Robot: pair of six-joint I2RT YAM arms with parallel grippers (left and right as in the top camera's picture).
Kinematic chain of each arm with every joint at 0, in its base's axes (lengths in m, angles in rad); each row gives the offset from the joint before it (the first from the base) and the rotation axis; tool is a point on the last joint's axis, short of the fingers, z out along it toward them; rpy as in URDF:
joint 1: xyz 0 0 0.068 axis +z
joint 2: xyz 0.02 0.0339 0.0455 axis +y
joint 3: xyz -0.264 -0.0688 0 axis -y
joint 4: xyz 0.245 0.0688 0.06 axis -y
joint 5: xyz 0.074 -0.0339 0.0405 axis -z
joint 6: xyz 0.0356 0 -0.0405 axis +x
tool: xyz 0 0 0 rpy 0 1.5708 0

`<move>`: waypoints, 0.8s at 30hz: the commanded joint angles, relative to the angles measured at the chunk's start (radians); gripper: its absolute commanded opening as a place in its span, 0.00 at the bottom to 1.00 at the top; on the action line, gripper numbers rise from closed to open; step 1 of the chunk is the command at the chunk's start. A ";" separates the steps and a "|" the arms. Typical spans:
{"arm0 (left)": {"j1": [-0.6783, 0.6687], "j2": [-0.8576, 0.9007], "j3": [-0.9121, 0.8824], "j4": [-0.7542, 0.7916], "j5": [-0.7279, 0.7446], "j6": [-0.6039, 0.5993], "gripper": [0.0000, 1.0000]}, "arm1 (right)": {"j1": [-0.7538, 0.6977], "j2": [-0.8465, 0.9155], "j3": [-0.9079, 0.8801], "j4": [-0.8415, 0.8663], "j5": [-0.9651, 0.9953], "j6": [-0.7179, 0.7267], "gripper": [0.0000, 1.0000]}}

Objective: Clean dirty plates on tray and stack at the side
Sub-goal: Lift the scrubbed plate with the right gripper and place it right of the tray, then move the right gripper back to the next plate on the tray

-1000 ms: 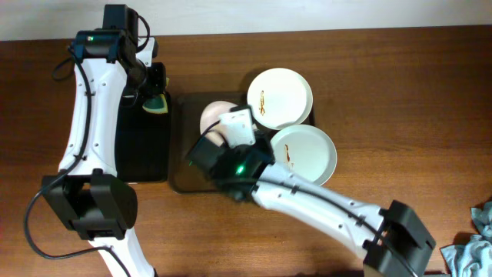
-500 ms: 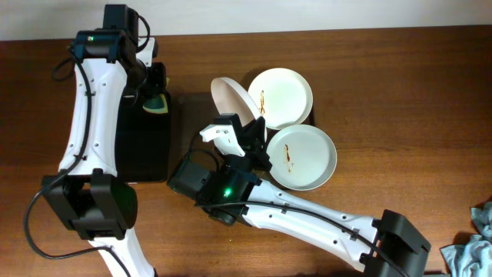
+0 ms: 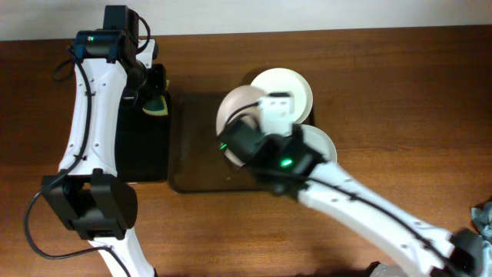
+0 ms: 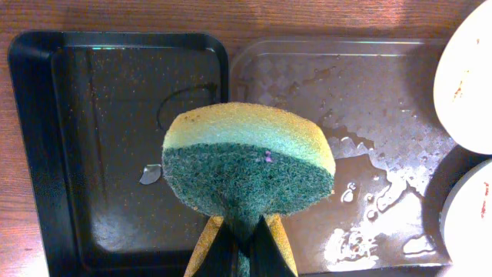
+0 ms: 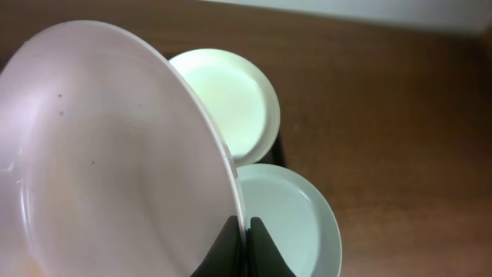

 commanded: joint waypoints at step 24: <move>-0.049 0.019 0.008 0.023 0.005 0.023 0.01 | -1.188 0.408 0.023 -0.006 -0.696 -0.283 0.54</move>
